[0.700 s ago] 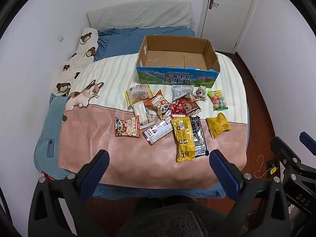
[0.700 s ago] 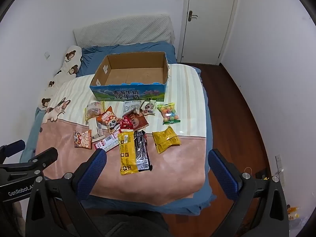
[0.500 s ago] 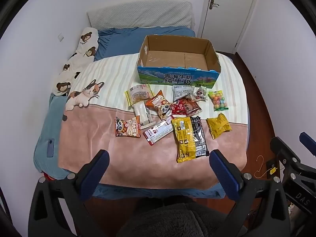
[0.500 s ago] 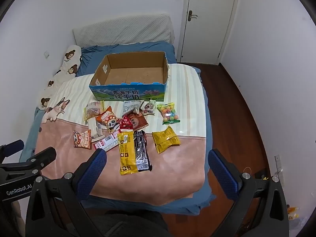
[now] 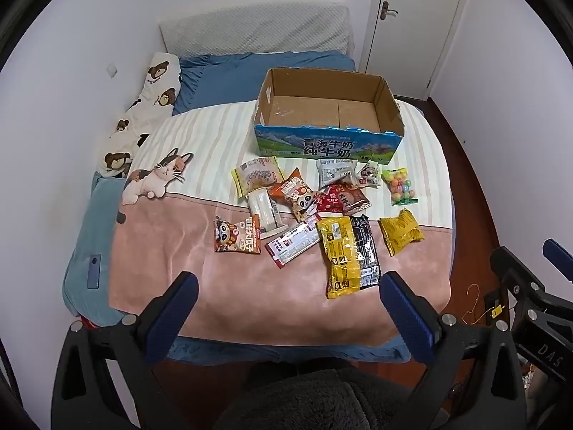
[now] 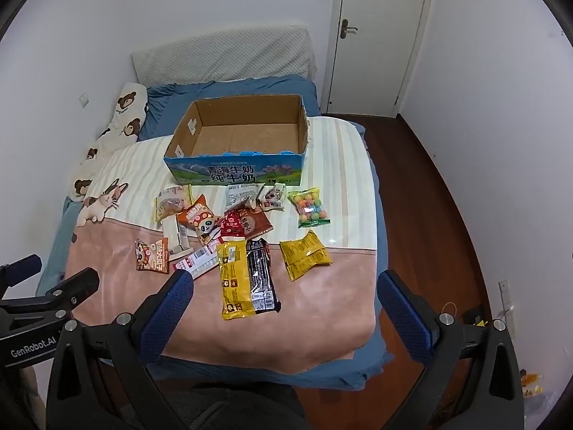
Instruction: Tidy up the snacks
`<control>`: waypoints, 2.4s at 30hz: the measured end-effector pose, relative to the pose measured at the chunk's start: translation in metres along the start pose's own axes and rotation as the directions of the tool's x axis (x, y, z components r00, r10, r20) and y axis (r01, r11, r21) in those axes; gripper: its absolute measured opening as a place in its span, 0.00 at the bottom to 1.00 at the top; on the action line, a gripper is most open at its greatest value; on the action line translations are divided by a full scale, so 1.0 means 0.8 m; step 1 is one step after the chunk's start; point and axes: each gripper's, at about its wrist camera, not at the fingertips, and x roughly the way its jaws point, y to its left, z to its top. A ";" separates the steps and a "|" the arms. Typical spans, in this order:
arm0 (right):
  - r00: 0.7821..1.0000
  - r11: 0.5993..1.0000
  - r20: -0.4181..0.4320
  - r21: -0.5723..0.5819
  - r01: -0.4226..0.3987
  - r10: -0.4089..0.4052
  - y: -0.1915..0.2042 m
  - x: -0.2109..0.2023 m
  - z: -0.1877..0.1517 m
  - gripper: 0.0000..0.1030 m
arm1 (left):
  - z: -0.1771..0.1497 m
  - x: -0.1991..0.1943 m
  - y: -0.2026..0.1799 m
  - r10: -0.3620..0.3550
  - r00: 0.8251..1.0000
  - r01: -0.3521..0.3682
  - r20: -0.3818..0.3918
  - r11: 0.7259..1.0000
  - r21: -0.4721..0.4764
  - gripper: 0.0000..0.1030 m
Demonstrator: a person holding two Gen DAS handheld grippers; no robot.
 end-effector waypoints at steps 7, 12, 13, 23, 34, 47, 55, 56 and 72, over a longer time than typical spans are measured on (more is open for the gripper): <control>1.000 1.000 -0.005 0.006 0.001 -0.001 0.007 0.001 0.003 1.00 | 0.000 -0.001 0.003 -0.004 1.000 0.004 0.001 1.000 -0.003 1.00; 1.000 1.000 -0.006 0.007 0.002 -0.002 0.009 0.000 0.004 1.00 | 0.000 -0.001 0.004 -0.005 1.000 0.005 0.001 1.000 -0.005 1.00; 1.000 1.000 -0.006 0.007 0.002 -0.002 0.009 0.000 0.004 1.00 | 0.001 -0.001 0.004 -0.004 1.000 0.004 0.002 1.000 -0.005 1.00; 1.000 1.000 -0.002 0.021 0.006 -0.006 0.008 -0.001 0.004 1.00 | 0.001 -0.003 0.004 -0.009 1.000 0.009 0.002 1.000 -0.007 1.00; 1.000 0.999 0.006 0.031 0.007 -0.007 0.003 -0.006 0.003 1.00 | 0.005 -0.005 0.001 -0.010 1.000 0.010 0.002 1.000 -0.003 1.00; 1.000 0.999 0.016 0.035 0.001 -0.002 0.005 -0.011 0.007 1.00 | 0.014 -0.006 -0.002 -0.009 1.000 0.009 0.015 1.000 0.004 1.00; 1.000 0.999 0.016 0.038 -0.002 0.002 0.005 -0.010 0.008 1.00 | 0.015 -0.007 -0.001 -0.011 1.000 0.011 0.017 1.000 0.004 1.00; 1.000 0.999 0.016 0.038 -0.002 0.002 0.005 -0.010 0.008 1.00 | 0.016 -0.007 -0.002 -0.011 1.000 0.011 0.016 1.000 0.004 1.00; 1.000 0.999 0.016 0.037 -0.009 0.008 0.012 -0.015 0.007 1.00 | 0.015 -0.007 0.000 -0.013 1.000 0.013 0.018 1.000 0.006 1.00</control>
